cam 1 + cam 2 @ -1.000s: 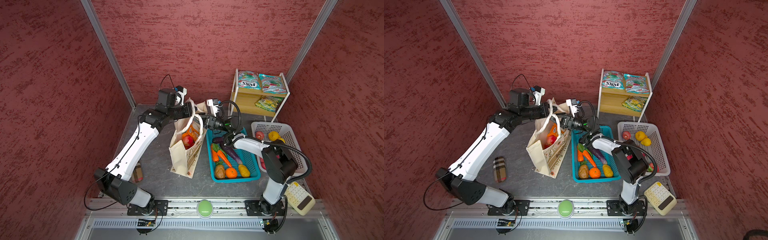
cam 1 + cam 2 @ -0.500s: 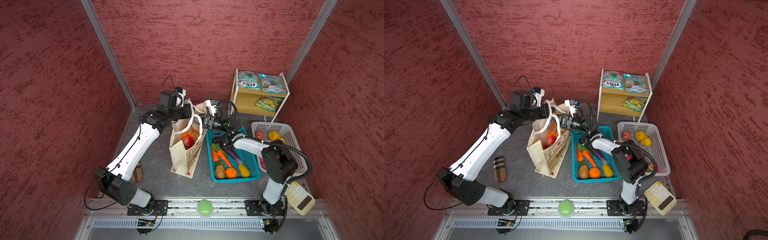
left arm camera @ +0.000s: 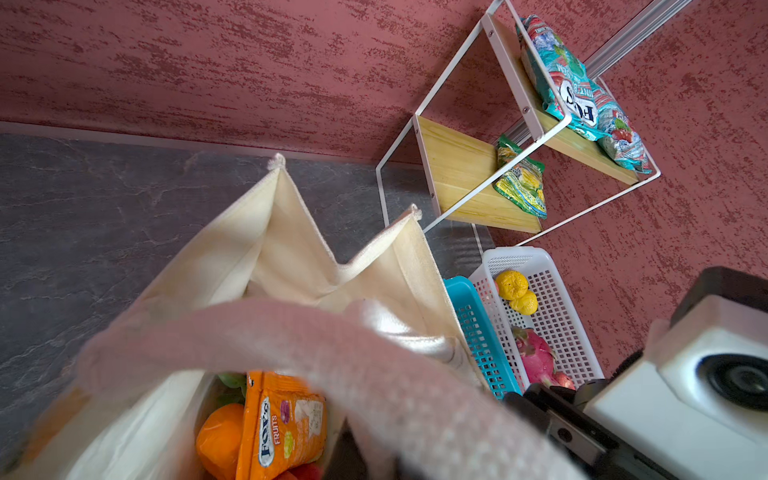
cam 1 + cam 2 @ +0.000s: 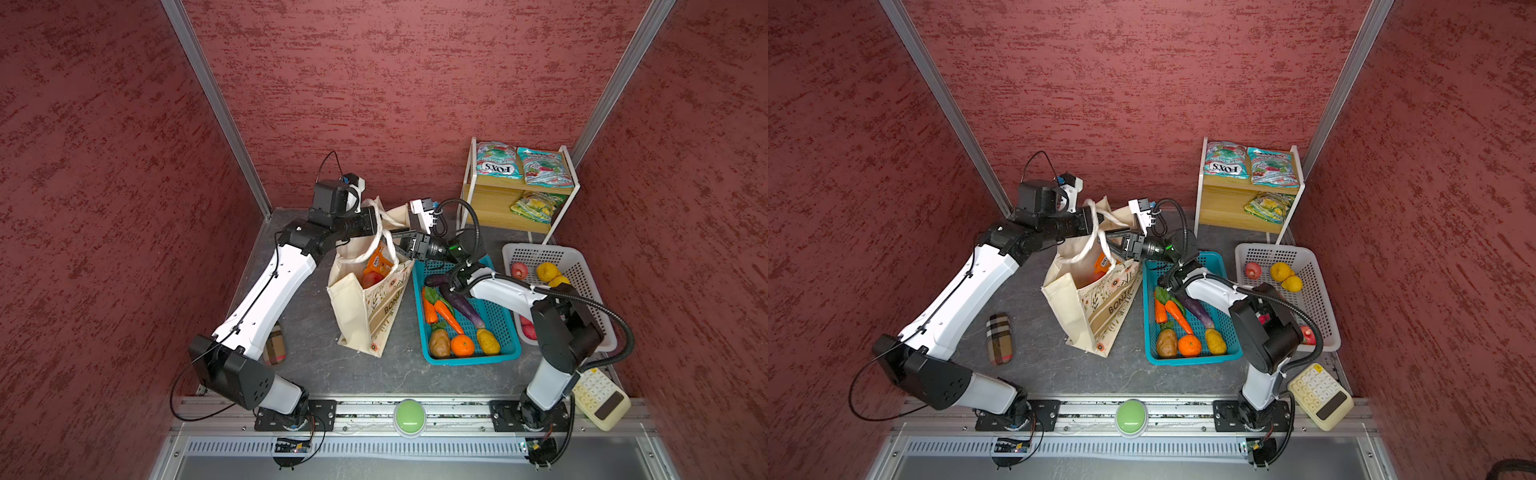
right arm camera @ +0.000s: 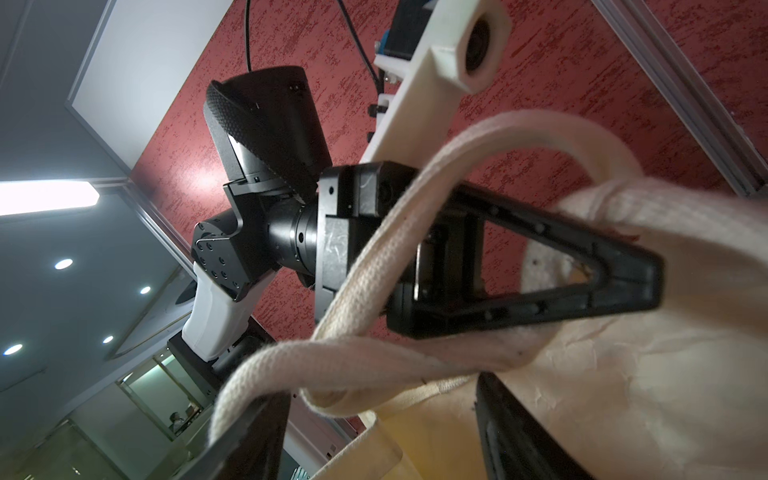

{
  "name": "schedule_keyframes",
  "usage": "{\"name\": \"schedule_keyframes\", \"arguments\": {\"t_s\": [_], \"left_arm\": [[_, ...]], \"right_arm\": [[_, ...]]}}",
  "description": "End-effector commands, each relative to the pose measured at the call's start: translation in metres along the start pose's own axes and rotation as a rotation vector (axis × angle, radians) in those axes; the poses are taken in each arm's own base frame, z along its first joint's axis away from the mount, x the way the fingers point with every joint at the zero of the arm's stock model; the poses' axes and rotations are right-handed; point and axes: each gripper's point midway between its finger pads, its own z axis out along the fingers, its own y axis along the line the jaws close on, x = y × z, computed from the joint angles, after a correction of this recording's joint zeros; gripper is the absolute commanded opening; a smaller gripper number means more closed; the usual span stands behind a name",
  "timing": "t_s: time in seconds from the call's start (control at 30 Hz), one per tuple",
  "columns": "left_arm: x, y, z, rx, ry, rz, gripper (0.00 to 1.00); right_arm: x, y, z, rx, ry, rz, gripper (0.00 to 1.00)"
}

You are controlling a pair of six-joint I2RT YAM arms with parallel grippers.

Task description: Place the food into the grocery bag and tie it

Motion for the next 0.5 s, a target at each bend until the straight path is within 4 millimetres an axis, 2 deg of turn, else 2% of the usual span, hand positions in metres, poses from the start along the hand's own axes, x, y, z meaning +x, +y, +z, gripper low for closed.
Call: {"name": "schedule_keyframes", "arguments": {"t_s": [0.0,0.23,0.47], "left_arm": [[0.037,0.054,0.026,-0.201,0.123,-0.003,0.03],[0.043,0.061,0.034,-0.252,0.116,0.019,0.02],[0.048,0.072,0.039,-0.312,0.099,0.033,0.02]], "right_arm": [[-0.042,0.133,0.002,-0.304,-0.101,-0.359,0.71],[-0.042,0.135,0.01,-0.332,-0.1,-0.35,0.66],[-0.038,0.133,0.018,-0.338,-0.095,-0.34,0.7]]}}
